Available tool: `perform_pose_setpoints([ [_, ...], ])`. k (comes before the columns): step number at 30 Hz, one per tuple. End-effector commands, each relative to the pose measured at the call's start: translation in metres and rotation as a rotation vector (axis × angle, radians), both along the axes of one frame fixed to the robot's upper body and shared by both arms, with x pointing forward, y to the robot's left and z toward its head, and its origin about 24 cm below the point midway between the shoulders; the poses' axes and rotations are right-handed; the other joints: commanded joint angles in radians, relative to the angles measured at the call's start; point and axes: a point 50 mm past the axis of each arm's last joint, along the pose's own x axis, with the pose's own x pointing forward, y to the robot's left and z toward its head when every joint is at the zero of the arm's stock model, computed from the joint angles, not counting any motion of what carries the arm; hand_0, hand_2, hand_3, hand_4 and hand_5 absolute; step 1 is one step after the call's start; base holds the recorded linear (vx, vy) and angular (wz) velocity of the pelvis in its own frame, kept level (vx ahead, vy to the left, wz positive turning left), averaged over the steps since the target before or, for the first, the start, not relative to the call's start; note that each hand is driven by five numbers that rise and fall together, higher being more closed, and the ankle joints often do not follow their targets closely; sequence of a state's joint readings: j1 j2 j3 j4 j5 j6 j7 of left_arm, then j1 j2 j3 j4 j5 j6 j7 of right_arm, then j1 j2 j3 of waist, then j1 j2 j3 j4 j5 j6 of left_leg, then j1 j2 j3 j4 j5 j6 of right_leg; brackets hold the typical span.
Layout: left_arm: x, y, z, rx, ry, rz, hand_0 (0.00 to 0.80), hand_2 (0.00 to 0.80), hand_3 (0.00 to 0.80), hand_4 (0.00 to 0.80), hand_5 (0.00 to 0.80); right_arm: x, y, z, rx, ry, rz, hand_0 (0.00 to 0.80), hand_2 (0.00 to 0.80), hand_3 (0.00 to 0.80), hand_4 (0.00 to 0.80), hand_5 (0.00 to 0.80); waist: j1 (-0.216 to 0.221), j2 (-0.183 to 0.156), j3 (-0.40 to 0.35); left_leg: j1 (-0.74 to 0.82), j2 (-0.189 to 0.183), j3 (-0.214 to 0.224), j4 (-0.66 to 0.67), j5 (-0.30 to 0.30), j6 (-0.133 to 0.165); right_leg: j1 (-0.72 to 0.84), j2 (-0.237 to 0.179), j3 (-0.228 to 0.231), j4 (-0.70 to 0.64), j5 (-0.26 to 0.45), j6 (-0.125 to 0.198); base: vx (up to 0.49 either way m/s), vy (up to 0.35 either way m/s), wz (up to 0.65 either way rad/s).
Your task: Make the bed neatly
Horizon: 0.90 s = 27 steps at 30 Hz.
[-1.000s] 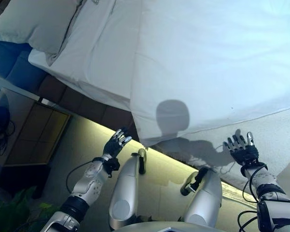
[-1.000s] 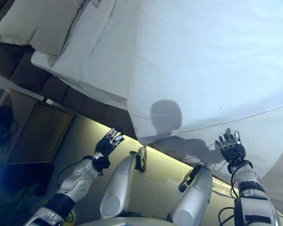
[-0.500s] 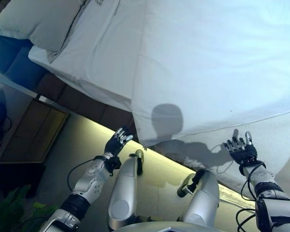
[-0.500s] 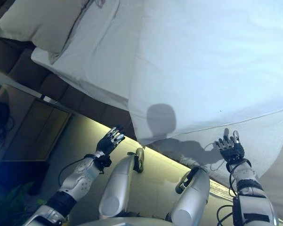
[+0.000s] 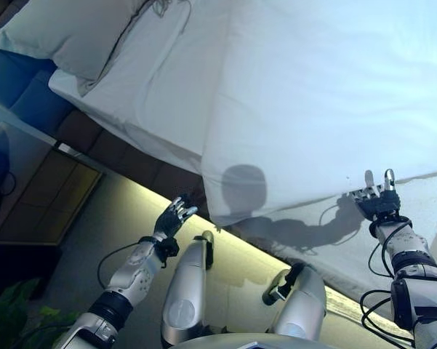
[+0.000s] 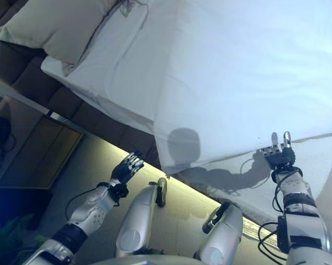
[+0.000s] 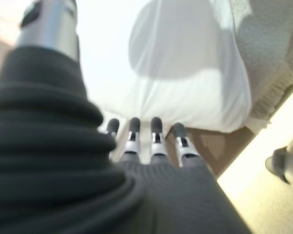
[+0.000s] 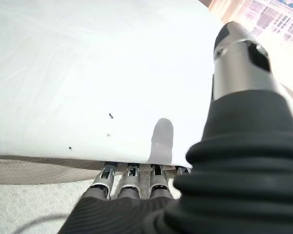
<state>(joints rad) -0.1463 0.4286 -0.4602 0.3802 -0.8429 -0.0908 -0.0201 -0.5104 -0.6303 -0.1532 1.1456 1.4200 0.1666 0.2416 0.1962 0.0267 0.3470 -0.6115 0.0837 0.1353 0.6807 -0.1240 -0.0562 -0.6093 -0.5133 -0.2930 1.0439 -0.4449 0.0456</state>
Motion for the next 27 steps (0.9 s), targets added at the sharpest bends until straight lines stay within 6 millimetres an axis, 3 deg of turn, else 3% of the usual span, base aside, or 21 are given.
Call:
perform_pose_setpoints([
  [1, 0.011, -0.007, 0.013, -0.054, -0.087, 0.02, 0.0, 0.0, 0.0, 0.0, 0.0, 0.009, -0.013, 0.022, 0.031, -0.077, -0.06, 0.0, 0.0, 0.0, 0.0, 0.0, 0.022, 0.032, -0.011, 0.018, 0.047, -0.04, 0.043, -0.099, 0.018, -0.109, 0.0, 0.111, -0.236, 0.414, 0.145, -0.052, 0.037, 0.02],
  [5, 0.013, -0.008, 0.015, -0.067, -0.101, 0.026, 0.0, 0.0, 0.0, 0.0, 0.0, 0.013, -0.009, 0.023, 0.07, -0.085, -0.071, 0.0, 0.0, 0.0, 0.0, 0.0, 0.019, 0.041, -0.004, -0.006, 0.048, -0.04, 0.046, -0.093, 0.016, -0.133, 0.008, 0.118, -0.231, 0.411, 0.144, -0.066, 0.031, 0.03],
  [12, 0.016, -0.014, 0.019, -0.076, -0.118, 0.018, 0.0, 0.0, 0.0, 0.0, 0.0, 0.005, -0.004, 0.005, 0.11, -0.039, -0.088, 0.0, 0.0, 0.0, 0.0, 0.0, 0.016, 0.041, -0.002, -0.011, 0.061, -0.033, 0.045, -0.091, 0.012, -0.14, 0.01, 0.121, -0.237, 0.416, 0.14, -0.022, -0.006, 0.04],
  [21, 0.019, -0.019, 0.022, -0.078, -0.118, 0.011, 0.0, 0.0, 0.0, 0.0, 0.0, 0.01, -0.014, 0.022, -0.014, -0.03, -0.044, 0.0, 0.0, 0.0, 0.0, 0.0, 0.012, 0.049, 0.0, -0.026, 0.062, -0.033, 0.045, -0.087, 0.009, -0.166, 0.009, 0.131, -0.226, 0.413, 0.142, 0.0, 0.0, 0.0],
  [22, 0.019, -0.018, 0.022, -0.079, -0.117, 0.014, 0.0, 0.0, 0.0, 0.0, 0.0, 0.011, -0.016, 0.026, -0.026, -0.033, -0.035, 0.119, 0.119, 0.119, 0.119, 0.119, 0.013, 0.05, 0.0, -0.03, 0.061, -0.033, 0.045, -0.085, 0.009, -0.171, 0.009, 0.132, -0.224, 0.413, 0.141, 0.0, 0.0, 0.0],
  [23, 0.019, -0.018, 0.022, -0.08, -0.118, 0.016, 0.0, 0.0, 0.0, 0.0, 0.0, 0.012, -0.016, 0.028, -0.031, -0.036, -0.031, 0.627, 0.627, 0.627, 0.627, 0.627, 0.014, 0.051, 0.001, -0.034, 0.061, -0.034, 0.046, -0.084, 0.009, -0.176, 0.008, 0.133, -0.221, 0.413, 0.141, 0.0, 0.0, 0.0],
  [24, 0.019, -0.017, 0.022, -0.081, -0.117, 0.02, 0.0, 0.0, 0.0, 0.0, 0.0, 0.013, -0.017, 0.03, -0.036, -0.036, -0.026, 0.8, 0.8, 0.8, 0.8, 0.8, 0.014, 0.052, 0.0, -0.037, 0.06, -0.035, 0.048, -0.083, 0.009, -0.18, 0.008, 0.135, -0.217, 0.413, 0.14, 0.015, 0.023, 0.04],
  [27, 0.018, -0.015, 0.021, -0.082, -0.116, 0.025, 0.0, 0.0, 0.0, 0.0, 0.0, 0.014, -0.018, 0.034, -0.041, -0.042, -0.02, 0.8, 0.8, 0.8, 0.8, 0.8, 0.018, 0.053, 0.0, -0.048, 0.058, -0.038, 0.057, -0.084, 0.008, -0.193, 0.008, 0.141, -0.206, 0.411, 0.138, 0.027, 0.015, 0.06],
])
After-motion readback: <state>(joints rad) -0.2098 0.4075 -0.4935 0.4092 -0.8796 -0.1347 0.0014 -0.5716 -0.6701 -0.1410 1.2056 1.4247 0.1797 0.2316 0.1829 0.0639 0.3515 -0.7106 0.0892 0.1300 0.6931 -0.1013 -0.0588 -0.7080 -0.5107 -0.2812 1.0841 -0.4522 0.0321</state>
